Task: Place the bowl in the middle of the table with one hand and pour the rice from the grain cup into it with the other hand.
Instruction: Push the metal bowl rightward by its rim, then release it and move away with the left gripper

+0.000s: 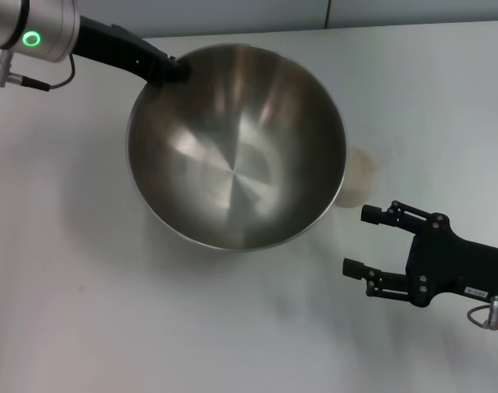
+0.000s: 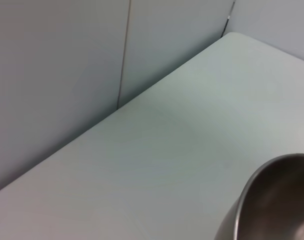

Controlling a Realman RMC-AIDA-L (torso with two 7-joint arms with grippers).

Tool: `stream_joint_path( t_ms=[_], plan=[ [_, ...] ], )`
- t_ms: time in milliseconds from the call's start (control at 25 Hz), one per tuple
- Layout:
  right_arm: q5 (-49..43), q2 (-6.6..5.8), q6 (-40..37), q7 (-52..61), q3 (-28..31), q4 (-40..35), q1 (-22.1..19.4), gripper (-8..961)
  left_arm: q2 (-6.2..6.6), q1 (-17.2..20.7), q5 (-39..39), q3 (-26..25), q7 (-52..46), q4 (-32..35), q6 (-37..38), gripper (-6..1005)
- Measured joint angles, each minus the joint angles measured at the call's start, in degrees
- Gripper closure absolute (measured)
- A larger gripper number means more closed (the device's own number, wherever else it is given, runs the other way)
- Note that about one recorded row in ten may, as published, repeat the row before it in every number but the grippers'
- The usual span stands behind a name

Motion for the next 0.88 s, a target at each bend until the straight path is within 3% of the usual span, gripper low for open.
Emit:
stream_joint_path(
  t_ms=[440,880],
  plan=[
    [0.0,-0.02,0.1,0.0,0.0,0.0,0.0,133,0.33,0.4,1.1,0.4,1.6,-6.3,-5.2,951],
    [0.0,-0.09,0.1,0.0,-0.1,0.0,0.2,133,0.37,0.6,1.2,1.3,1.6,-7.1,-6.5,952]
  ],
)
